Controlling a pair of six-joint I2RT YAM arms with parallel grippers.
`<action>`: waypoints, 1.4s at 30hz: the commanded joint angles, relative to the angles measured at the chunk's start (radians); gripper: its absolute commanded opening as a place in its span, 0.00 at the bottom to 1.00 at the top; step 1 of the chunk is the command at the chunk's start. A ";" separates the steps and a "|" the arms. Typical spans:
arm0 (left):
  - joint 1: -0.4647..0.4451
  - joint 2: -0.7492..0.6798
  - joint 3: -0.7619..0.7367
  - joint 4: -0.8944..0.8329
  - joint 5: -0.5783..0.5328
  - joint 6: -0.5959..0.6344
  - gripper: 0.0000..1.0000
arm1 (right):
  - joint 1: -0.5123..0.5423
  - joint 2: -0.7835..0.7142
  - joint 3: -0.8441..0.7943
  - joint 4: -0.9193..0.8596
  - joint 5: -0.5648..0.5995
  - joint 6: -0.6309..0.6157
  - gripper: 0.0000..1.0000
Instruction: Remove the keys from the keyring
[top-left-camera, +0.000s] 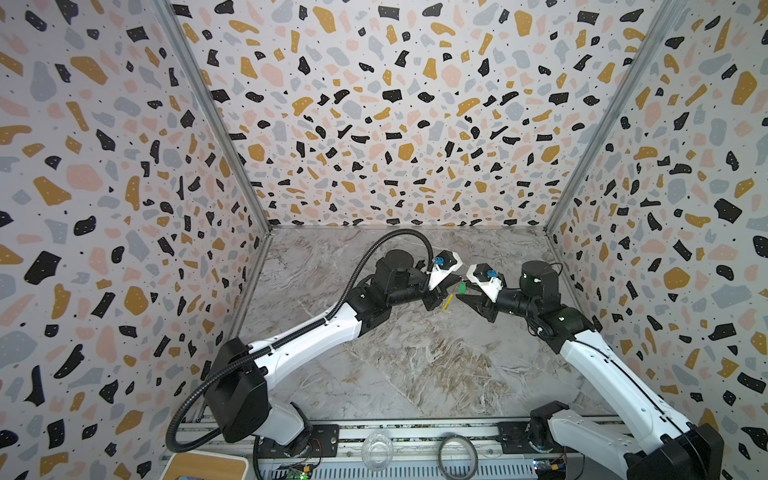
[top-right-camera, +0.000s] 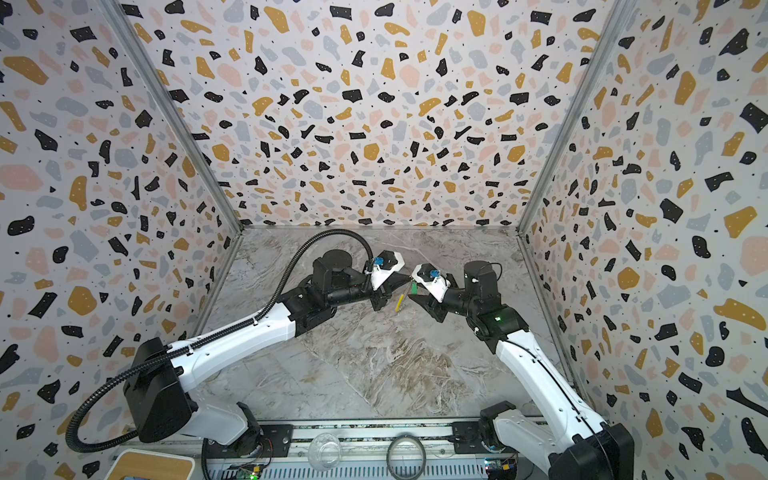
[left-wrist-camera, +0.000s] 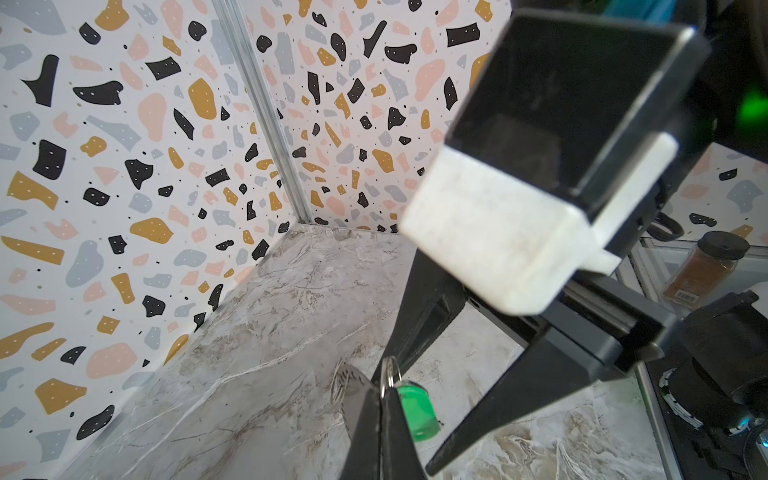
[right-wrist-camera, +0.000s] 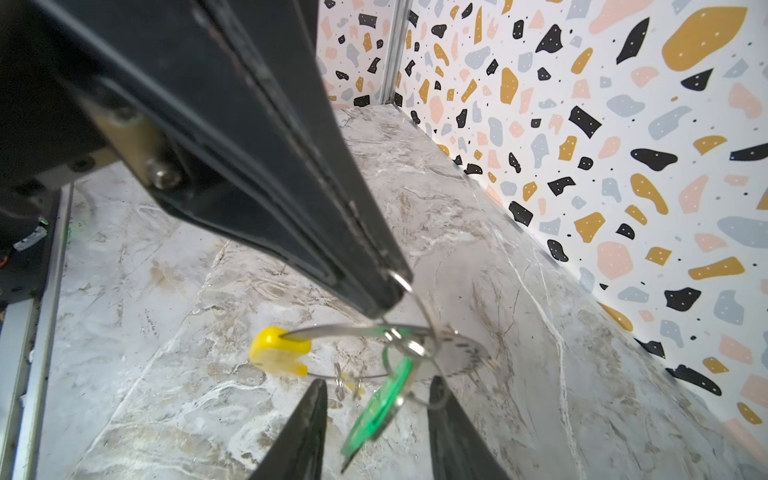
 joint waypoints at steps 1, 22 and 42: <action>0.004 -0.031 -0.007 0.109 0.010 -0.023 0.00 | 0.006 -0.010 0.026 0.044 0.030 0.032 0.38; 0.003 -0.005 -0.015 0.170 0.019 -0.076 0.00 | 0.012 -0.018 0.017 0.106 0.023 -0.003 0.19; 0.003 0.016 -0.068 0.335 0.019 -0.186 0.00 | 0.076 -0.006 0.057 0.050 -0.022 -0.107 0.00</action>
